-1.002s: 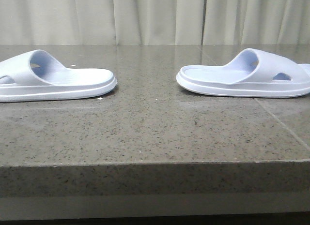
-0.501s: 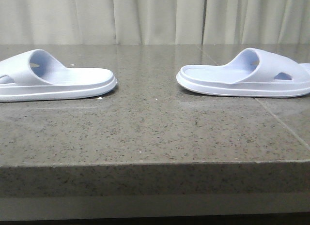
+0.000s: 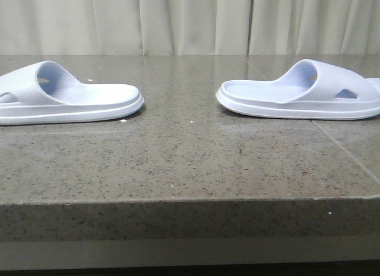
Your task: Insert blue slippers together front up
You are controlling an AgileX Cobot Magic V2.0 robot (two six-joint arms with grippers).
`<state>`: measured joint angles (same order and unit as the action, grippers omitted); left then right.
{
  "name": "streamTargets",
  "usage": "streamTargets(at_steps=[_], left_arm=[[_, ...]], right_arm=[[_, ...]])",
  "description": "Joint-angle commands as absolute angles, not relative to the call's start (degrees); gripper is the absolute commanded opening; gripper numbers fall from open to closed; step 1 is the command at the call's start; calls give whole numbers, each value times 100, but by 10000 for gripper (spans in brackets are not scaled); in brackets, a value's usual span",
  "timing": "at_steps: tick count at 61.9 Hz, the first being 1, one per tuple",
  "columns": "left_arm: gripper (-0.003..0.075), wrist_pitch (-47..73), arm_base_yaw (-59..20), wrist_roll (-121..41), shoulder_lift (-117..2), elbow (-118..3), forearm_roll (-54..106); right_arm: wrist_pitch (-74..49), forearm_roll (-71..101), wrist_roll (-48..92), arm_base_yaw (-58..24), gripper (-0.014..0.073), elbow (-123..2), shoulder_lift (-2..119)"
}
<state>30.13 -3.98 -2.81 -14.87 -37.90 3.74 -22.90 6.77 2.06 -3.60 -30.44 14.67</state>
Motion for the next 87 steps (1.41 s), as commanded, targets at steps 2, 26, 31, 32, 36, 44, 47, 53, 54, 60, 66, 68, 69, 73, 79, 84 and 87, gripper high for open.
streamTargets(at_steps=[2,26,31,32,36,44,47,53,54,60,66,68,69,73,79,84,87], left_arm=[[-20,2874,-432,-222,-2031,-4066,374],[-20,2874,-432,-222,-2928,-4066,374],[-20,2874,-432,-222,-3004,-4055,374],[-20,2874,-432,-222,-3019,-4055,374],[-20,2874,-432,-222,-3058,-4055,374],[44,2874,-432,-222,-3109,-4055,374],[125,2874,-432,-222,-3109,-4055,374],[342,2813,-432,-222,-3109,-4055,374],[370,2789,-432,-222,-3109,-4055,374],[489,2718,-432,-222,-3109,-4055,374],[494,2729,-432,-222,-3109,-4055,374],[494,2729,-432,-222,-3109,-4055,374],[494,2729,-432,-222,-3109,-4055,374],[493,2741,-432,-222,-3109,-4070,374],[493,2984,-432,-222,-3225,-4247,324],[493,3443,-432,-222,-3510,-4525,163],[492,3782,-432,-222,-3844,-4777,-56]], right_arm=[[-2127,481,208,-328,-67,-3270,2007],[-2474,380,208,-328,-67,-3270,2816],[-2504,380,208,-328,-67,-3270,2816],[-2504,380,208,-328,-67,-3270,2816],[-2524,380,208,-328,-67,-3270,2816],[-2581,380,208,-328,-62,-3270,2816],[-2608,380,208,-328,-43,-3270,2816],[-2672,380,208,-328,96,-3270,2816],[-2677,380,208,-328,123,-3270,2816],[-2670,380,208,-328,327,-3270,2816],[-2668,380,208,-328,449,-3270,2816],[-2669,380,208,-328,460,-3270,2816],[-2669,380,208,-328,459,-3270,2816],[-2665,380,208,-328,454,-3270,2816],[-2665,380,208,-328,454,-3270,2816],[-2665,380,208,-328,454,-3270,2816],[-2665,380,208,-328,454,-3270,2816]])
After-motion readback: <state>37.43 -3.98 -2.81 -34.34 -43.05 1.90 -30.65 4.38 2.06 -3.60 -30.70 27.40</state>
